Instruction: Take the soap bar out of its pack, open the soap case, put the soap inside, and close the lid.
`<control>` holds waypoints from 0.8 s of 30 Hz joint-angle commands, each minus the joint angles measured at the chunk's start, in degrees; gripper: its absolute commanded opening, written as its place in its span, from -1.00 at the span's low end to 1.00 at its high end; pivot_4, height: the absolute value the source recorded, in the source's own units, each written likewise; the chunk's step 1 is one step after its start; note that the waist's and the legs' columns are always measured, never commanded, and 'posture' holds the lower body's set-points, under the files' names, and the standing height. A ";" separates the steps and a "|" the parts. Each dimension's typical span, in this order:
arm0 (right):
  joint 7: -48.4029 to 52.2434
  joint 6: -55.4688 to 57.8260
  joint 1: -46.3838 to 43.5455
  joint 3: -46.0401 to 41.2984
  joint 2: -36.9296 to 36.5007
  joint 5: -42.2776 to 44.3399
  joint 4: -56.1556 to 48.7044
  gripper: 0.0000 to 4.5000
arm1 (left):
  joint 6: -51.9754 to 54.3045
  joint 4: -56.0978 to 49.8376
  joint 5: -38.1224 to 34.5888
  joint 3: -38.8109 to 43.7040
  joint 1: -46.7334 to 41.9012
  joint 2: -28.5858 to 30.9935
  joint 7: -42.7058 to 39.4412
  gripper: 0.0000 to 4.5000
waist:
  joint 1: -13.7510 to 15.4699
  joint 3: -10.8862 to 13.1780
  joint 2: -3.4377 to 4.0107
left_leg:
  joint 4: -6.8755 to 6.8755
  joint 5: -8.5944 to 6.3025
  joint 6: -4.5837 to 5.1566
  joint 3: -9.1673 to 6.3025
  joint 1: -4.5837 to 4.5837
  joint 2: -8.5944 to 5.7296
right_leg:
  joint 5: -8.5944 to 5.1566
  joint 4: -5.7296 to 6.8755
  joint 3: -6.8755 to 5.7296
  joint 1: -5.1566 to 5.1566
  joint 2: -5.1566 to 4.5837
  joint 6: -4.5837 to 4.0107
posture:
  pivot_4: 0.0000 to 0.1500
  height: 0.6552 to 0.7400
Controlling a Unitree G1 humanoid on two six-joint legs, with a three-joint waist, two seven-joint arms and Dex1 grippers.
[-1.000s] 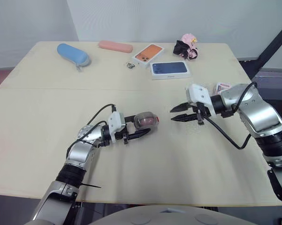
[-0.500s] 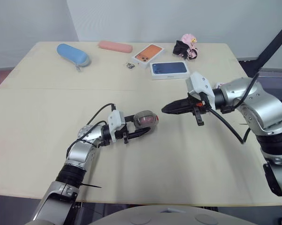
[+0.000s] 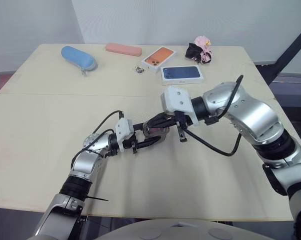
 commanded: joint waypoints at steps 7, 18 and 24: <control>0.66 -1.84 -4.72 3.84 0.82 -4.58 1.73 -0.98 | -0.05 -0.23 1.02 0.69 0.28 0.46 1.12 -0.14 | 0.01 0.00 0.00 | -0.06 0.01 -0.01 0.00 -0.01 0.00 | 0.00 -0.03 -0.01 0.00 0.00 0.00 | 1.00 1.00; 3.33 -2.19 -7.34 6.87 0.13 -7.94 3.21 -0.98 | -0.06 -0.05 1.10 0.70 0.21 0.41 1.36 -0.14 | 0.01 0.00 0.00 | -0.06 0.02 -0.02 0.00 -0.01 0.00 | 0.00 -0.02 -0.02 -0.01 0.00 0.00 | 1.00 1.00; 4.43 -2.08 -7.82 8.52 -0.75 -10.53 3.41 -0.98 | -0.14 -0.02 1.02 0.73 0.22 0.35 1.41 -0.14 | 0.00 0.00 0.00 | -0.06 0.02 -0.02 0.00 0.01 0.00 | 0.00 -0.01 -0.02 0.00 0.00 0.00 | 1.00 1.00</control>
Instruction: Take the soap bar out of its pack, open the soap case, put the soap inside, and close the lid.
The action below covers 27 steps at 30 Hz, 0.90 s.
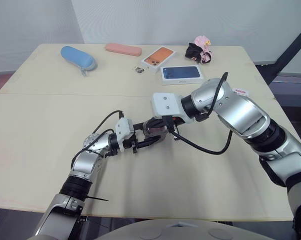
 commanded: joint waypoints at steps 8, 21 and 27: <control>2.38 -2.65 -2.12 1.10 -1.94 -3.77 -0.50 -0.98 | -0.10 0.15 1.04 0.76 0.20 0.53 1.01 -0.14 | 0.00 0.00 0.00 | 0.00 0.00 0.00 0.00 0.01 0.00 | 0.00 0.02 0.00 0.00 -0.01 0.00 | 1.00 1.00; 5.45 -5.39 -3.12 0.34 -4.42 -5.59 0.08 -0.98 | -0.08 0.45 1.13 0.68 0.14 0.46 0.93 -0.14 | -0.02 -0.01 -0.01 | 0.02 0.01 0.00 0.00 0.02 0.00 | 0.00 0.05 0.01 0.04 -0.01 -0.01 | 1.00 1.00; 7.04 -4.76 -2.93 -0.97 -4.88 -4.05 -0.13 -0.98 | -0.17 0.68 1.22 0.66 0.09 0.49 0.81 -0.14 | -0.01 -0.01 -0.01 | 0.02 0.01 0.01 0.00 0.02 0.00 | 0.00 0.06 0.01 0.07 -0.01 -0.01 | 1.00 1.00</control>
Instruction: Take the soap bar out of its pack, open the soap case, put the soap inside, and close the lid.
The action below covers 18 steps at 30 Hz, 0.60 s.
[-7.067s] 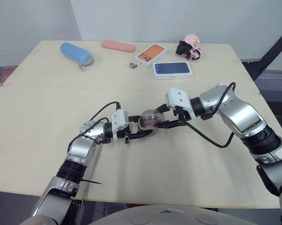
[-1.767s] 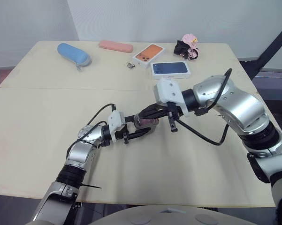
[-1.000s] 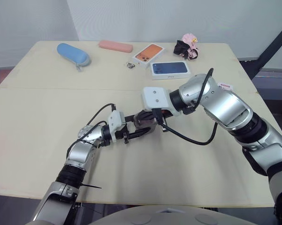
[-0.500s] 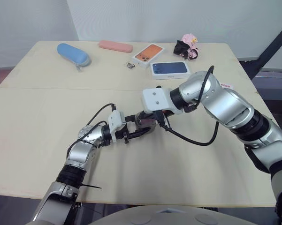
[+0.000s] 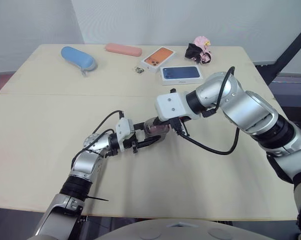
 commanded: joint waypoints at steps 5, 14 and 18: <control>2.68 3.28 -1.26 -4.89 -0.01 3.70 0.37 -0.98 | -0.15 0.75 0.88 0.67 0.07 0.64 0.32 -0.14 | -0.01 0.00 0.00 | 0.00 0.00 0.00 0.00 0.00 0.00 | 0.00 0.01 0.00 -0.01 0.00 0.00 | 1.00 1.00; 1.69 6.95 -1.67 -9.34 3.34 8.95 2.80 -0.98 | -0.33 0.82 0.88 0.68 0.02 0.64 0.23 -0.14 | -0.01 0.00 0.00 | 0.01 0.01 0.01 0.00 0.00 0.00 | 0.00 0.01 -0.01 -0.02 0.01 -0.01 | 1.00 1.00; -0.83 5.92 -1.02 -7.58 5.66 7.62 3.53 -0.98 | -0.41 0.84 0.96 0.60 0.02 0.57 0.25 -0.14 | -0.01 0.00 0.00 | 0.01 0.01 0.01 0.00 0.00 0.01 | 0.00 0.02 0.00 -0.02 0.02 -0.01 | 1.00 1.00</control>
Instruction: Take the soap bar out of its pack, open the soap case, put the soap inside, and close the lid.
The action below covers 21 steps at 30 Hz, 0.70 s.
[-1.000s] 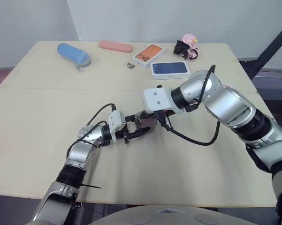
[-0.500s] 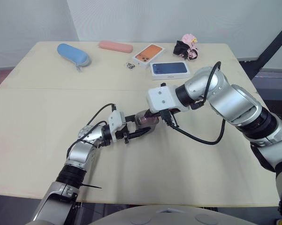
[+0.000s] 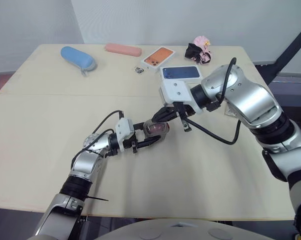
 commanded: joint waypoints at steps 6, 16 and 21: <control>-3.93 -1.88 -0.06 2.76 3.14 -3.00 0.17 -0.98 | -0.04 0.66 1.03 0.41 -0.01 0.33 0.58 -0.14 | 0.05 0.00 0.00 | 0.00 0.00 0.00 -0.01 0.00 0.00 | 0.00 0.00 -0.02 0.00 0.00 0.00 | 1.00 1.00; -4.44 -3.59 0.12 10.19 1.21 -10.16 0.59 -0.98 | 0.06 0.37 1.05 0.37 0.26 0.33 0.70 -0.14 | 0.05 -0.01 -0.01 | 0.00 0.00 0.00 -0.01 0.01 0.00 | 0.00 0.00 -0.02 0.02 -0.02 0.00 | 1.00 1.00; -3.31 -3.19 -1.27 11.64 -1.39 -12.71 0.18 -0.98 | 0.01 0.43 0.95 0.61 0.21 0.62 0.70 -0.14 | 0.01 -0.02 -0.02 | 0.00 0.01 -0.02 -0.01 0.10 -0.01 | 0.00 -0.01 -0.02 0.15 -0.05 0.00 | 1.00 1.00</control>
